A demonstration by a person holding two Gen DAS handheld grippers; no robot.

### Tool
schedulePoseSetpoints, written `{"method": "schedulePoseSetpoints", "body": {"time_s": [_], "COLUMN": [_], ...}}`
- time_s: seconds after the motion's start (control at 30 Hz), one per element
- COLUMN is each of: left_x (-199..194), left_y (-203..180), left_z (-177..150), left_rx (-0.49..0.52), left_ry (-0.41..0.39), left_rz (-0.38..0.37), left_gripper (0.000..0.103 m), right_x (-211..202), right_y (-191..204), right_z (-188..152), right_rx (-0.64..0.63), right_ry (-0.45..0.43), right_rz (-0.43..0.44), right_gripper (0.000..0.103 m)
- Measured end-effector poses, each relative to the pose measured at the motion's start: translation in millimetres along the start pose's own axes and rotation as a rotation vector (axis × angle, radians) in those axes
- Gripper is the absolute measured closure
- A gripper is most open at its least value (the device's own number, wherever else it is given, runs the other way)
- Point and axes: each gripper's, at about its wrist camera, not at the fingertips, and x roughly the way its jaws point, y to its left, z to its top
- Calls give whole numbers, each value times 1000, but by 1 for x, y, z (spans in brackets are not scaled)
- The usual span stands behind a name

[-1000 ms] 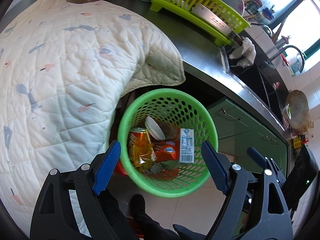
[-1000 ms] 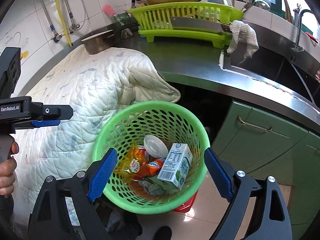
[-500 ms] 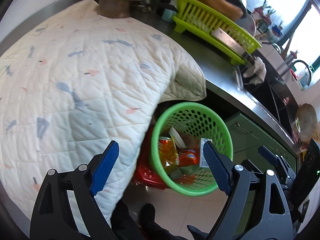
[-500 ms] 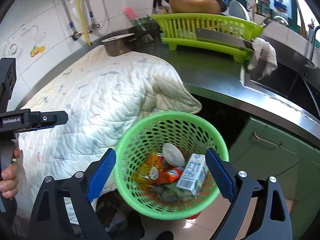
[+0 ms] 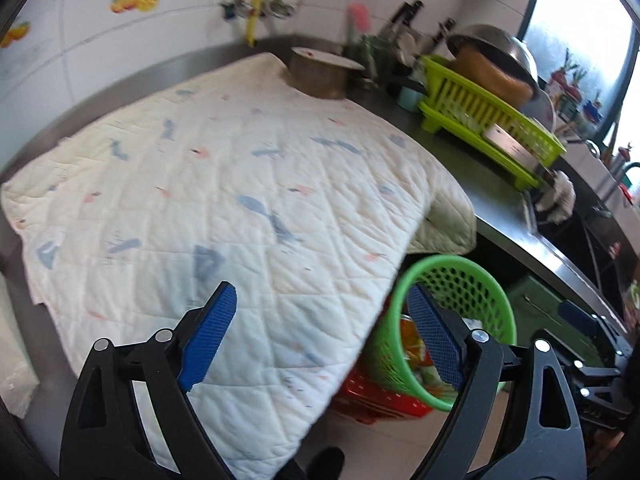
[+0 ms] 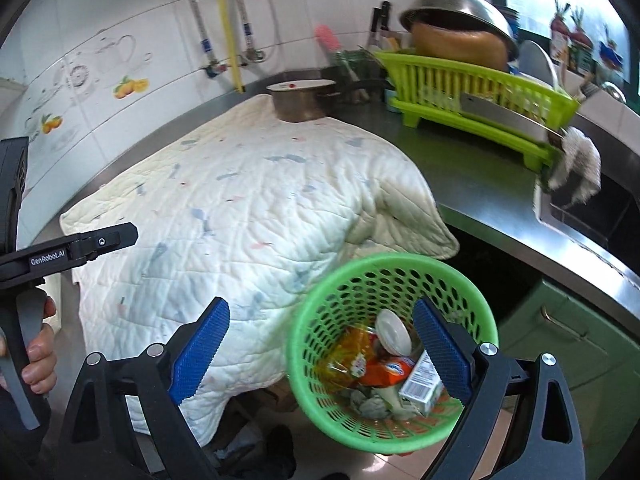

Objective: Collect trash

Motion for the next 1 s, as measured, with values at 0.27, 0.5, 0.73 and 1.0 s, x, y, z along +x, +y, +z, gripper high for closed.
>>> {"method": "schedulePoseSetpoints", "body": {"time_s": [0.27,0.5,0.73,1.0], "left_x": [-39,-66,-81,-91], "left_y": [24,27,30,32], "left_z": [-4,-12,-23,-30], "left_rx": [-5,28,25,19], "left_ry": [-91,-141,-157,-179], "left_rz": [121,187,232,270], "left_gripper": [7,5,5,5], "right_x": [-3,-8,-15,-25], "right_y": [20,31,38,40], "right_z": [13,14,12,9], "right_rx": [-37,-52,-64,-67], "right_ry": [-17,-27,-34,-55], "right_rz": [35,47,55,60], "right_gripper": [13,13,12,12]}}
